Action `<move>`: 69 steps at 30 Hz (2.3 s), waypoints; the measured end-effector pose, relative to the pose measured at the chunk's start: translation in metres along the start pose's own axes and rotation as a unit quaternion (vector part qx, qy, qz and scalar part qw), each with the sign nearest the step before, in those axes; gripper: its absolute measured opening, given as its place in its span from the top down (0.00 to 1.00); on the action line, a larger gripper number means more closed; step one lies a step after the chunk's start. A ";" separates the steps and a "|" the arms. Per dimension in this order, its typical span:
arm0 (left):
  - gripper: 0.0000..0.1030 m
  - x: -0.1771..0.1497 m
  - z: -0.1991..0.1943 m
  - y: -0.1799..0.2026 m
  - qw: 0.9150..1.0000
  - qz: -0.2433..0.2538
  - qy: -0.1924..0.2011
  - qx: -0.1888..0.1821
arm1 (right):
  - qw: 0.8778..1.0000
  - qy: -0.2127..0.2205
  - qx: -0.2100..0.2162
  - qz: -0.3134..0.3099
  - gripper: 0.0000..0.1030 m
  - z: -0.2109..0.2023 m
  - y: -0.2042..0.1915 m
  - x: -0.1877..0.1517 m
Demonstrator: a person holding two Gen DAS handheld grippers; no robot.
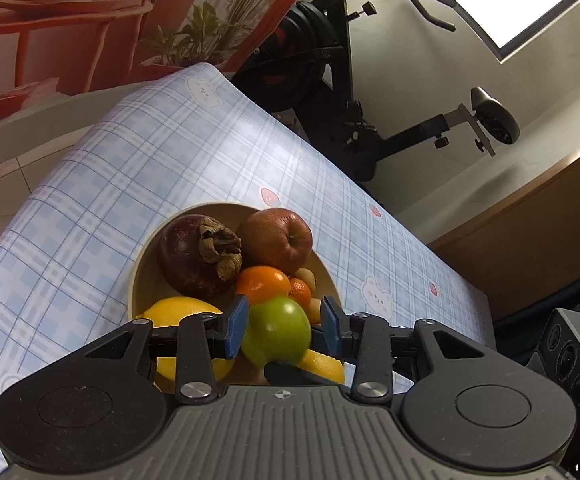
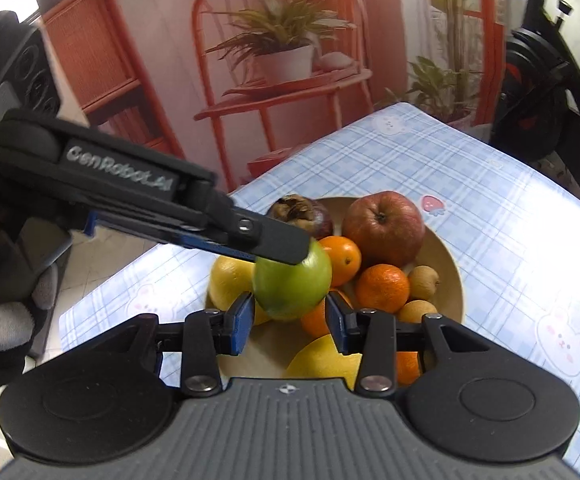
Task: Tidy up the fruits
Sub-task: 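Carry the green apple onto the plate and open the left gripper, then move the left gripper to the second green apple and grasp it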
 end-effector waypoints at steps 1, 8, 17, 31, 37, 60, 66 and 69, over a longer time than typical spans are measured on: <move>0.60 0.001 0.000 -0.002 1.000 -0.005 0.001 0.000 | 1.000 -0.002 0.002 0.000 0.57 0.001 0.001 0.000; 0.60 0.006 -0.005 -0.006 1.000 0.000 0.013 0.011 | 1.000 -0.002 -0.004 -0.010 0.57 -0.001 -0.002 -0.001; 0.60 0.001 -0.010 0.001 0.999 0.020 0.023 0.033 | 1.000 0.001 -0.010 0.002 0.57 -0.011 0.000 -0.010; 0.60 -0.015 -0.030 0.025 0.994 0.064 0.048 0.068 | 0.999 0.031 -0.039 0.018 0.51 -0.050 0.005 -0.025; 0.60 -0.034 -0.029 0.043 0.994 0.076 0.051 0.065 | 0.996 0.047 -0.065 0.042 0.51 -0.084 0.017 -0.051; 0.58 -0.132 0.033 0.160 0.980 0.191 -0.004 0.048 | 0.972 0.053 -0.179 0.146 0.45 -0.215 0.113 -0.178; 0.58 -0.156 0.054 0.176 0.974 0.219 -0.030 0.047 | 0.970 0.043 -0.185 0.152 0.41 -0.227 0.112 -0.208; 0.58 -0.168 0.065 0.181 0.975 0.213 -0.051 0.037 | 0.969 0.035 -0.194 0.149 0.38 -0.229 0.111 -0.220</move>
Point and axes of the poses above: each gripper's, at about its wrist camera, not at the fingertips, and z roughly the way its jaws point, y to its right, x to its top, the point moved 9 cm from there along z, roughly the way its jaws point, and after that the axes turned 12 degrees about -z, right-handed, at the moved point
